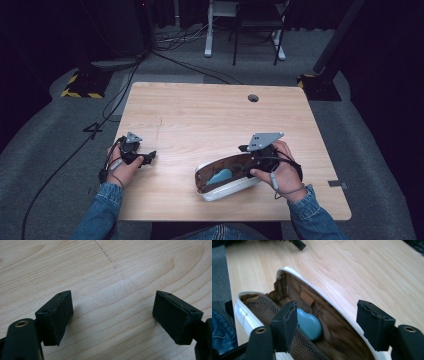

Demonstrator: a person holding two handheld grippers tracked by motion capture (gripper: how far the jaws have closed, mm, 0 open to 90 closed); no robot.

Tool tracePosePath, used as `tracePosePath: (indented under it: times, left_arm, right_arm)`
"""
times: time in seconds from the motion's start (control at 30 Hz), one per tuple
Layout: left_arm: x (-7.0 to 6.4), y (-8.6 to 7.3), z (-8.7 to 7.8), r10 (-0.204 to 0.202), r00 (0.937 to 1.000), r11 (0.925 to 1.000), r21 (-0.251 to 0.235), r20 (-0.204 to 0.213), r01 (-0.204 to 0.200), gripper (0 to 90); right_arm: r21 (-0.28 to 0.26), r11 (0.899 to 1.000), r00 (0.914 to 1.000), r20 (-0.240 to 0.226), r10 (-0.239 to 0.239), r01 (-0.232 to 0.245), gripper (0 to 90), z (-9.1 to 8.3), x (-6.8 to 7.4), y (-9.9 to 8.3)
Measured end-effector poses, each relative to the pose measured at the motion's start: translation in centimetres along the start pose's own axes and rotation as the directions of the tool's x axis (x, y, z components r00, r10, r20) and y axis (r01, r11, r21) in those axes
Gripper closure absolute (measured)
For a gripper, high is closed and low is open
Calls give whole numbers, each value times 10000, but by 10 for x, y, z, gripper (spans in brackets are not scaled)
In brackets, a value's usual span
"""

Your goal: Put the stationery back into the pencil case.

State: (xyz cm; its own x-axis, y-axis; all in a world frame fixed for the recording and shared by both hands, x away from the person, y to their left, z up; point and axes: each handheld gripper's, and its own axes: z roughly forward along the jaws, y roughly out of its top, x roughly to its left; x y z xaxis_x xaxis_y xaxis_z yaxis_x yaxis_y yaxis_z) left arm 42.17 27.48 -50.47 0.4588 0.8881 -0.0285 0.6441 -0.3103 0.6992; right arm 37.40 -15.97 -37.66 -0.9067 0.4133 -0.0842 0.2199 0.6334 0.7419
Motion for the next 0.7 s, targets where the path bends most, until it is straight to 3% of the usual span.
tracePosePath:
  times: [0.27,0.7]
  left_arm:
    - [0,0,0,14,10000,10000,24,22,-14,170]
    - [0,1,1,0,10000,10000,22,29,0,165]
  right_arm:
    - [-540,9961,9957,568,727,-697,246,-19,-17,-12]
    - [-809,9822,9754,1286,1791,-1697,170,-40,-53,-41]
